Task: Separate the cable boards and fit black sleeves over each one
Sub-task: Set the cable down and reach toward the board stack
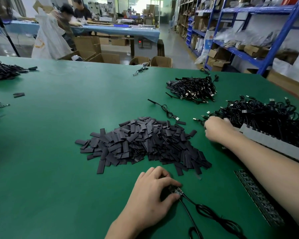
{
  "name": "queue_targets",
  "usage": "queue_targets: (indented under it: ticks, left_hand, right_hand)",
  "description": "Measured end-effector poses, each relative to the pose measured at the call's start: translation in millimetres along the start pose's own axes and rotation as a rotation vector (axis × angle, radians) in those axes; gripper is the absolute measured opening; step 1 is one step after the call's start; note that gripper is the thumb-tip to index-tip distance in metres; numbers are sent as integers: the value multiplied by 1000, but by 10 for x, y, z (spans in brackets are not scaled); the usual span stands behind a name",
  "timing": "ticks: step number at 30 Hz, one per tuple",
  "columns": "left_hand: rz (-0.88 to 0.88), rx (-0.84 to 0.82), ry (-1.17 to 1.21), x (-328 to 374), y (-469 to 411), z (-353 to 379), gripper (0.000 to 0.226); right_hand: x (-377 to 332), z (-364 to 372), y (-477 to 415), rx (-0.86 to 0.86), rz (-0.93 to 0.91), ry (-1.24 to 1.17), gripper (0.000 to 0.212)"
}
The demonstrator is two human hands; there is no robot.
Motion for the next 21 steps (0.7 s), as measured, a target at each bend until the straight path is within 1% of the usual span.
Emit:
queue_targets:
  ticks: [1, 2, 3, 7, 8, 10, 13, 15, 19, 21]
  left_hand:
    - [-1, 1, 3, 1, 1, 1, 41]
    - [-2, 3, 8, -1, 2, -1, 41]
    - [-3, 4, 9, -3, 3, -2, 42]
    - [1, 6, -16, -9, -8, 0, 43]
    - [2, 8, -19, -9, -9, -1, 42]
    - [3, 9, -20, -9, -5, 1, 41]
    - [9, 3, -17, -13, -6, -6, 41]
    - [8, -13, -12, -15, -15, -18, 39]
    - [19, -33, -42, -15, -16, -21, 45]
    - [16, -9, -34, -12, -17, -32, 42]
  right_hand:
    - [10, 37, -7, -29, -4, 53, 28]
    - [18, 56, -2, -44, -7, 92, 31]
    - [19, 63, -1, -38, -13, 123, 30]
    - [9, 31, 16, 7, -40, 171, 12]
    - [1, 9, 37, 12, -46, 169, 10]
    - [11, -84, 114, 27, -51, 165, 15]
    - [164, -329, 287, 157, -44, 129, 21]
    - [289, -450, 458, 213, -49, 85, 29]
    - [264, -397, 897, 205, -150, -26, 33]
    - [112, -257, 1138, 158, -220, -150, 31]
Point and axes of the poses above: each hand's wrist, its own y-axis away from the middle knuckle, its own z-axis out of the palm, x = y × z, the point moved 5 cm from there along -y, towards the middle knuckle, and after that the axes turned 3 degrees about -x, right-handed, at the moved point
